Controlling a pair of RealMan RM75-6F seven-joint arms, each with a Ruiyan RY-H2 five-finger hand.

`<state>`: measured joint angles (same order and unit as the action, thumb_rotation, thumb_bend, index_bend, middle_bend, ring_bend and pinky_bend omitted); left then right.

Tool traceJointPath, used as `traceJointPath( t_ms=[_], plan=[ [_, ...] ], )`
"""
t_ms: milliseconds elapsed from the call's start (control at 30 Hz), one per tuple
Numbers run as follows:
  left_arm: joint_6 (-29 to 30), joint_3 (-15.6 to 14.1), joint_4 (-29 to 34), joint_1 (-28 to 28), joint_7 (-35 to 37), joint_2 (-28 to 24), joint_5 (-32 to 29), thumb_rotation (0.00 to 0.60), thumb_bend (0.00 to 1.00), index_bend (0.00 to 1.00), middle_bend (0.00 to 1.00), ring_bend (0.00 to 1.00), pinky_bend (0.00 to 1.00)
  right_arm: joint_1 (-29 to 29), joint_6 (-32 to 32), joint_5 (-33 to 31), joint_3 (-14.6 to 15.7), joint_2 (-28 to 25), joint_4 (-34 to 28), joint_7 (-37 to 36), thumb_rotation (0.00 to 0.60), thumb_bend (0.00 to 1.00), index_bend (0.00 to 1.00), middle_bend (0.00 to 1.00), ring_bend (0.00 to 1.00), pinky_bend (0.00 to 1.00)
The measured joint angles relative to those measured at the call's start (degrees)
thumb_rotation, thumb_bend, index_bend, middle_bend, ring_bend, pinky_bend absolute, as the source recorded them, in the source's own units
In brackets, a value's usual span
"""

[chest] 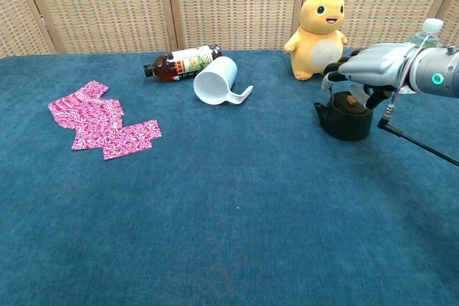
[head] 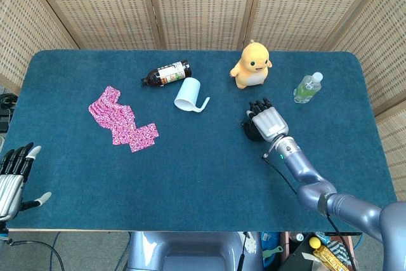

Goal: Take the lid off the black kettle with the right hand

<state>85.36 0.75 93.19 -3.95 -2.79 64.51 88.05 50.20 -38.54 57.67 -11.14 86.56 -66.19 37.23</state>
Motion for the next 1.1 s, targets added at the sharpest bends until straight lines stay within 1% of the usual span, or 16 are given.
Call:
traceJointPath(
  t_ms=[267,433,533,600,667,700,733,767,800,833,867,933,1000,1100],
  plan=[
    [-0.22,-0.32,0.06,-0.12,-0.02,-0.02,0.34,0.6,0.12,0.0,0.0,0.0,0.0,-0.07,-1.51,-9.03,2.45,-1.85,-0.51,5.83,0.6,1.0,0.2,0.14,0.0,0.11],
    [-0.13,-0.52,0.17,-0.09,-0.12,0.0,0.68,0.6,0.12,0.0,0.0,0.0,0.0,-0.19,-2.66,-14.53,4.19,-4.28,-2.72,8.62,0.6,1.0,0.2,0.16,0.0,0.11],
    [-0.1,-0.65,0.29,-0.1,-0.27,-0.03,0.9,0.6,0.12,0.0,0.0,0.0,0.0,-0.21,-3.11,-16.09,5.06,-6.08,-4.69,9.25,0.6,1.0,0.2,0.15,0.0,0.11],
    [-0.14,-0.75,0.36,-0.1,-0.42,-0.02,0.94,0.6,0.12,0.0,0.0,0.0,0.0,-0.3,-3.59,-16.0,5.33,-7.05,-5.88,8.96,0.6,1.0,0.2,0.15,0.0,0.11],
    [-0.21,-0.82,0.46,-0.1,-0.5,-0.01,0.97,0.6,0.12,0.0,0.0,0.0,0.0,-0.45,-4.0,-15.64,5.55,-8.11,-7.21,8.15,0.6,0.98,0.2,0.12,0.0,0.11],
    [-0.2,-0.84,0.5,-0.1,-0.55,0.0,1.02,0.6,0.12,0.0,0.0,0.0,0.0,-0.51,-4.12,-15.51,5.63,-8.56,-7.75,7.78,0.6,0.94,0.2,0.08,0.0,0.11],
    [-0.14,-0.87,0.54,-0.1,-0.65,0.0,1.12,0.6,0.12,0.0,0.0,0.0,0.0,-0.58,-4.32,-15.26,5.67,-9.15,-8.39,7.22,0.6,0.85,0.2,0.04,0.0,0.11],
    [-0.08,-0.9,0.58,-0.09,-0.75,0.01,1.21,0.6,0.12,0.0,0.0,0.0,0.0,-0.66,-4.56,-14.92,5.64,-9.45,-8.75,6.69,0.6,0.77,0.2,0.02,0.0,0.11],
    [-0.01,-0.91,0.64,-0.08,-0.79,0.01,1.26,0.6,0.12,0.0,0.0,0.0,0.0,-0.79,-4.94,-14.37,5.5,-9.63,-9.04,5.99,0.6,0.65,0.2,0.0,0.0,0.11],
    [0.05,-0.93,0.7,-0.05,-0.83,0.01,1.29,0.6,0.12,0.0,0.0,0.0,0.0,-1.07,-5.62,-13.23,5.25,-9.79,-9.34,4.76,0.6,0.57,0.2,0.0,0.0,0.11],
    [0.1,-0.96,0.71,-0.03,-0.87,0.01,1.34,0.6,0.12,0.0,0.0,0.0,0.0,-1.33,-6.22,-12.07,5.02,-9.87,-9.5,3.56,0.6,0.46,0.21,0.0,0.0,0.11],
    [0.12,-1.01,0.71,-0.02,-0.96,0.04,1.44,0.6,0.12,0.0,0.0,0.0,0.0,-2.01,-7.52,-8.72,4.51,-9.99,-9.64,-0.05,0.6,0.39,0.21,0.0,0.0,0.11],
    [0.12,-1.07,0.73,-0.04,-1.08,0.07,1.54,0.6,0.12,0.0,0.0,0.0,0.0,-2.61,-8.37,-5.7,4.08,-10.05,-9.59,-4.01,0.6,0.33,0.25,0.0,0.0,0.11],
    [0.21,-1.02,0.77,-0.03,-1.19,0.09,1.49,0.6,0.12,0.0,0.0,0.0,0.0,-3.53,-9.17,-0.42,3.55,-10.11,-9.0,-11.83,0.6,0.32,0.3,0.01,0.0,0.11]
  ],
)
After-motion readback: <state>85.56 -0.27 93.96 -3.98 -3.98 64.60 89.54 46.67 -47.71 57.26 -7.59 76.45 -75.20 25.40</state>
